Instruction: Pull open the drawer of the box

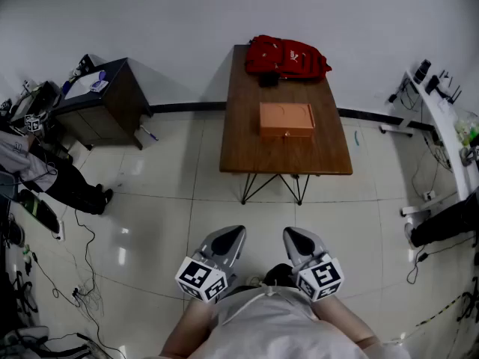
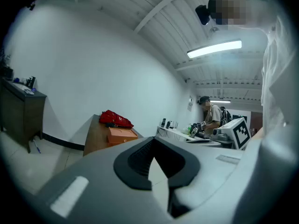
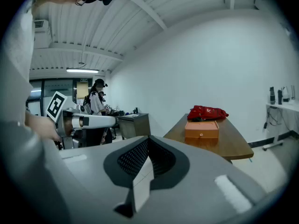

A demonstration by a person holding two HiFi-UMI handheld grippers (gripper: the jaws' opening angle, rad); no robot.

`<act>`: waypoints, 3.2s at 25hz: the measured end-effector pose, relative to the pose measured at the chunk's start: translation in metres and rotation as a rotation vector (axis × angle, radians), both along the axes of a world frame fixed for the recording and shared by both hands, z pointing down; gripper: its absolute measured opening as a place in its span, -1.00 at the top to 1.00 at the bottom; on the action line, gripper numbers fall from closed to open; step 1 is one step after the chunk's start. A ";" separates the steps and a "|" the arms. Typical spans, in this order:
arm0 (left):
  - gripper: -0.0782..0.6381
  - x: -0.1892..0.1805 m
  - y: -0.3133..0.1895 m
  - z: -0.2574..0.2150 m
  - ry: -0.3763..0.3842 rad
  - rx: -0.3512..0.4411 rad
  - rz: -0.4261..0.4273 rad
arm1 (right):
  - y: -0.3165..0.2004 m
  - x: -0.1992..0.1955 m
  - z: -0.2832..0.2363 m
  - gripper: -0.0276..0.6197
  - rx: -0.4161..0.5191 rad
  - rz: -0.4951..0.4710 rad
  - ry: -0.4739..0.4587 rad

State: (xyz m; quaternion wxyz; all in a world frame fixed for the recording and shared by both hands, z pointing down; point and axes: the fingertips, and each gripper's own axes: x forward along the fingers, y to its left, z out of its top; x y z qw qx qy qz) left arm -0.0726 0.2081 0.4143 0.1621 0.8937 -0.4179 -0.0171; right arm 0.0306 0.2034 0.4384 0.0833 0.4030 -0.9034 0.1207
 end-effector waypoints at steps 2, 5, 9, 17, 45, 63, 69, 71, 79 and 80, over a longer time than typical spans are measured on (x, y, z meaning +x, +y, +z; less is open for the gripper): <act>0.77 -0.007 -0.001 0.004 0.006 -0.007 -0.012 | 0.002 -0.008 0.007 0.89 -0.025 -0.022 0.005; 0.77 -0.012 -0.005 0.006 0.010 -0.007 -0.015 | -0.002 -0.013 0.012 0.89 -0.047 -0.032 0.010; 0.77 -0.012 -0.015 0.011 0.009 -0.009 -0.006 | -0.013 -0.016 0.019 0.89 -0.073 -0.037 -0.005; 0.77 -0.005 -0.082 0.019 -0.012 -0.013 -0.009 | -0.073 -0.013 0.028 0.89 -0.076 -0.050 -0.010; 0.77 0.027 -0.365 0.037 0.025 -0.134 -0.051 | -0.378 0.044 0.058 0.89 -0.162 0.031 0.124; 0.77 0.013 -0.415 0.092 0.039 -0.243 0.039 | -0.421 0.042 0.165 0.73 -0.409 0.205 0.284; 0.77 0.008 -0.416 0.119 0.023 -0.281 0.037 | -0.436 0.040 0.192 0.66 -0.457 0.234 0.278; 0.77 0.007 -0.414 0.127 0.024 -0.300 0.032 | -0.440 0.039 0.198 0.66 -0.469 0.243 0.279; 0.77 0.004 -0.412 0.137 0.027 -0.335 0.030 | -0.446 0.039 0.215 0.66 -0.518 0.269 0.259; 0.77 0.004 -0.413 0.136 0.028 -0.335 0.030 | -0.446 0.039 0.215 0.64 -0.523 0.271 0.255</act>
